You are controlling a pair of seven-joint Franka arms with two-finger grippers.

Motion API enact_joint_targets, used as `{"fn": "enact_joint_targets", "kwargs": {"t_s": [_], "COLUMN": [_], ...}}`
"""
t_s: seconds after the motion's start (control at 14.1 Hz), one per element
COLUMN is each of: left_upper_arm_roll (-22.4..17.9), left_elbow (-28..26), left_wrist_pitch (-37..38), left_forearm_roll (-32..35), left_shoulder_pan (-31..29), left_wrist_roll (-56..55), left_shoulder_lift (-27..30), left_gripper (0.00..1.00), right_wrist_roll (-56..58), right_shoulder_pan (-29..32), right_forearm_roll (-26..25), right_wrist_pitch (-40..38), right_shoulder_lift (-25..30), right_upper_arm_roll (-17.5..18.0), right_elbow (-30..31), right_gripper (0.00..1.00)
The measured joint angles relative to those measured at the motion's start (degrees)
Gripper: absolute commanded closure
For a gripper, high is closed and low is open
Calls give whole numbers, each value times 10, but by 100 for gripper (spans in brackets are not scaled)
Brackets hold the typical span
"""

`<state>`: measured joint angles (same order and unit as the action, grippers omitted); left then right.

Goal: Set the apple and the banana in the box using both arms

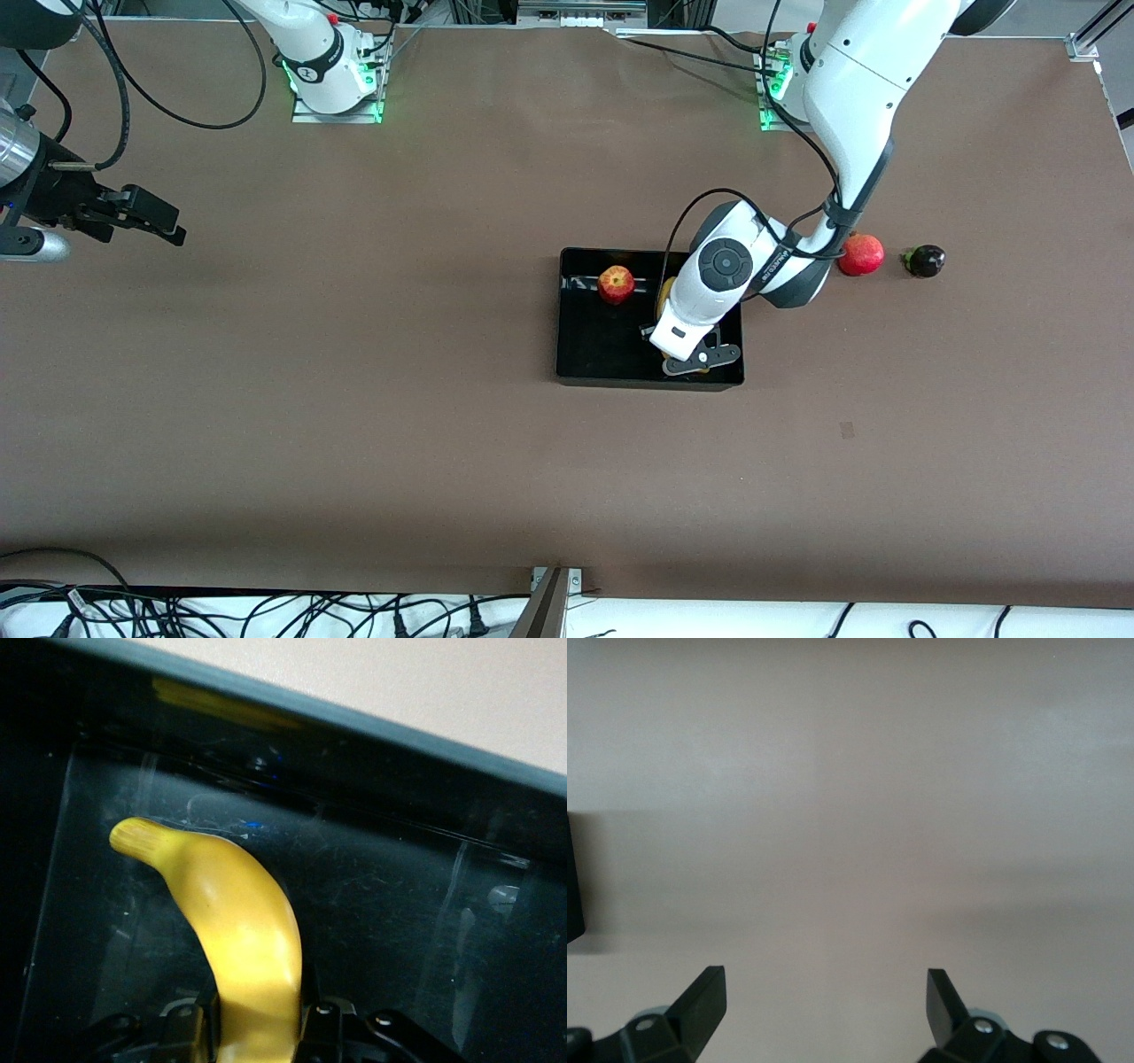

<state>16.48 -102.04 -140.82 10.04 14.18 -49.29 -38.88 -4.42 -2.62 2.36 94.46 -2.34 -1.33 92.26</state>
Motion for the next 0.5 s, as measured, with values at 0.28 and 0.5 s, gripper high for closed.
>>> {"fn": "enact_joint_targets", "kwargs": {"t_s": [0.28,0.5], "left_upper_arm_roll": [0,0], "left_elbow": [1,23], "left_wrist_pitch": [8,92], "left_forearm_roll": [11,11], "left_shoulder_pan": [0,-6], "left_wrist_roll": [-11,-12], "left_shoulder_lift": [2,35], "left_gripper": [0,0], "right_wrist_roll": [0,0], "right_shoulder_pan": [0,0], "right_forearm_roll": [0,0], "right_wrist_pitch": [0,0], "right_shoulder_lift": [0,0], "right_upper_arm_roll": [0,0], "right_elbow": [0,0], "right_gripper": [0,0]}}
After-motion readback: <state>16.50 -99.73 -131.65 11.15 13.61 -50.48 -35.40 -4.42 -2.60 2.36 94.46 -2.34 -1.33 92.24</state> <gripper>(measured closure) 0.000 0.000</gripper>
